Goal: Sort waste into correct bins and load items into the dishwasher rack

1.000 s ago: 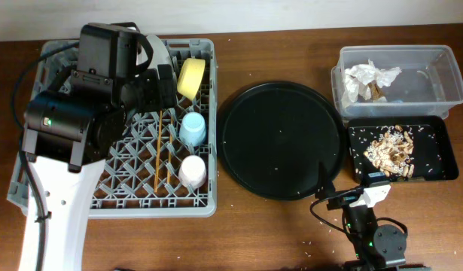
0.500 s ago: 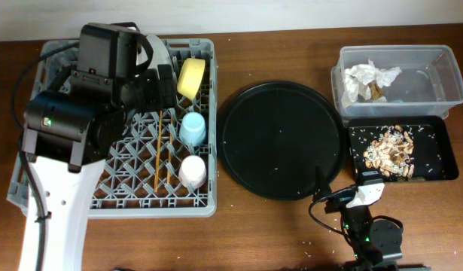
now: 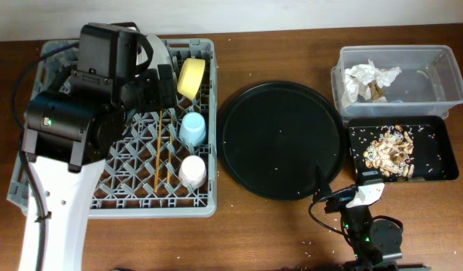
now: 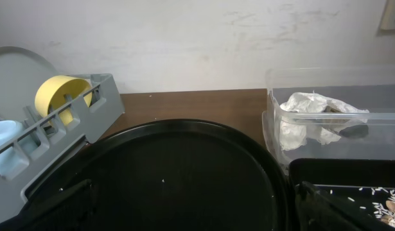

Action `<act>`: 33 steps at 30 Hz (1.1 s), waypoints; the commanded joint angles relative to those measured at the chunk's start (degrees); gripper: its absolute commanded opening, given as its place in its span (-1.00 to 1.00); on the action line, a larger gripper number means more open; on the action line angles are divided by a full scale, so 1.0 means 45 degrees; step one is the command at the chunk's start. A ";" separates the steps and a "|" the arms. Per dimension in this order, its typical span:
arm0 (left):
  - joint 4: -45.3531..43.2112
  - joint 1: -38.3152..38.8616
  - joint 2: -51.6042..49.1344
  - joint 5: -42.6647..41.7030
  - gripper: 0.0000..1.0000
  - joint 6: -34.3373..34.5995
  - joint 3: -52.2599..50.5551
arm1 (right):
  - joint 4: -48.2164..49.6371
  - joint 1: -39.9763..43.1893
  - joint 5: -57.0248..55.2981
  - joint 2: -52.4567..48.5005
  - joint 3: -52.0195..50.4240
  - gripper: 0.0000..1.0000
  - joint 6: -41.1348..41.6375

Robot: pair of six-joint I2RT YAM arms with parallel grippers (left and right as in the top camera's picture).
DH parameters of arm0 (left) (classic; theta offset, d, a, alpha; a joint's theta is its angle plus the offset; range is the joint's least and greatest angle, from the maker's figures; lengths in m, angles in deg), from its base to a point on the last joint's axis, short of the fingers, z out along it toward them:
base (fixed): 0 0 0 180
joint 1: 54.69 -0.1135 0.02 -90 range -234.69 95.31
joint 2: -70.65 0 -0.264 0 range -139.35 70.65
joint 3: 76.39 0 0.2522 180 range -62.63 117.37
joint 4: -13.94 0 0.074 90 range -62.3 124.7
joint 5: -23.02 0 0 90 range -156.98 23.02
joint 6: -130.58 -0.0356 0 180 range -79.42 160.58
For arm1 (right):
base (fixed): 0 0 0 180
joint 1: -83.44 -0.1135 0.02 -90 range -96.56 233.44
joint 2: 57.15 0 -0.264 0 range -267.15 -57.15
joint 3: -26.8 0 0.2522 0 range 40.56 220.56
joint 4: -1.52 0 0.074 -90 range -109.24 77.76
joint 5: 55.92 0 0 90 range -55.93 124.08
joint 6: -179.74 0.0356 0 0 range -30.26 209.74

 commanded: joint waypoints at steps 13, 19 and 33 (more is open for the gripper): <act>-0.3094 -0.0248 0.1467 0.0277 0.99 -0.1855 -0.3594 | -0.0044 0.0063 0.0175 0.0097 -0.0068 0.97 0.0039; -0.8801 -0.1574 0.4775 -0.2108 0.99 -0.3623 -0.9389 | -0.0044 0.0063 0.0175 0.0097 -0.0068 0.97 0.0039; -1.6776 -0.4945 1.3459 -0.4075 0.99 -0.4940 -2.1250 | -0.0044 0.0063 0.0175 0.0083 -0.0068 0.97 0.0039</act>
